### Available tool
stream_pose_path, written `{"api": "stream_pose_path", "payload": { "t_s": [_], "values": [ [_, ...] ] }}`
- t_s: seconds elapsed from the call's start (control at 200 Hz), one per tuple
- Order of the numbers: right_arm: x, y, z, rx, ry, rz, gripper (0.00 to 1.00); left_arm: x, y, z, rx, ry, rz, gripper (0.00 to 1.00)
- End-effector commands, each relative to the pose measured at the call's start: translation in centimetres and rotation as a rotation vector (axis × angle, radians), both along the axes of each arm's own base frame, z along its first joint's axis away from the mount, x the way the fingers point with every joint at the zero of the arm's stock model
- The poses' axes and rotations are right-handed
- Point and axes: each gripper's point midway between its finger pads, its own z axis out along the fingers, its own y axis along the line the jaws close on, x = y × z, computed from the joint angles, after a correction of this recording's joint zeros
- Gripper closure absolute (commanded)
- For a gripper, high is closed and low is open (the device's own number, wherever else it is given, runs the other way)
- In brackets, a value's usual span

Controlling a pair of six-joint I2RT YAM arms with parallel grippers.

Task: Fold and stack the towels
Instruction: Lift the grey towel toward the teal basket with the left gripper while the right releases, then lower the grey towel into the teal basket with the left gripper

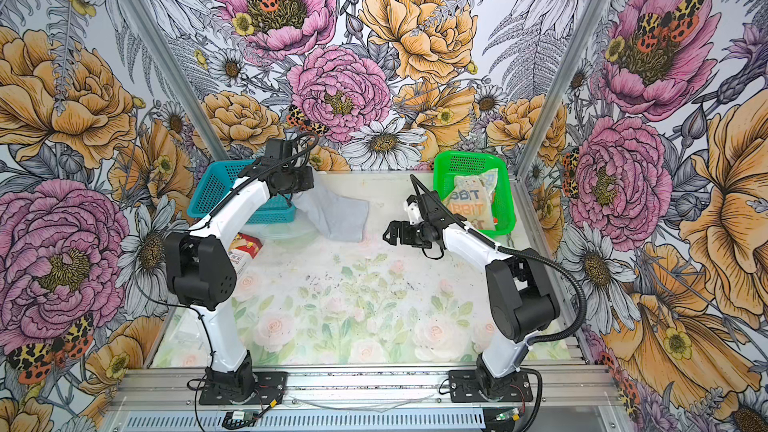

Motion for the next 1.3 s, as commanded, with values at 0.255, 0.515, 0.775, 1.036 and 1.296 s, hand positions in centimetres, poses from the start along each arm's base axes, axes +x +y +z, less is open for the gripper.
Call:
{"api": "stream_pose_path", "payload": {
  "t_s": [0.255,0.515,0.775,1.036,1.296],
  "values": [
    [-4.1,-1.9,1.6,0.023,-0.060,-0.062,0.01,3.1,5.6,4.1,0.366,0.012,0.106,1.00],
    [-4.6,-1.9,0.5,0.021,-0.023,-0.062,0.01,2.8,10.6,8.2,0.489,-0.028,0.191,1.00],
    [-5.0,-2.1,0.9,0.027,-0.033,-0.072,0.01,2.7,12.4,8.7,0.673,-0.004,0.239,1.00],
    [-5.6,-2.3,1.0,0.035,-0.025,-0.081,0.01,3.8,16.0,4.6,0.857,0.109,0.314,1.00],
    [-5.4,-2.3,0.6,0.030,-0.015,-0.089,0.01,4.6,18.7,4.3,0.893,0.110,0.376,1.00]
  ]
}}
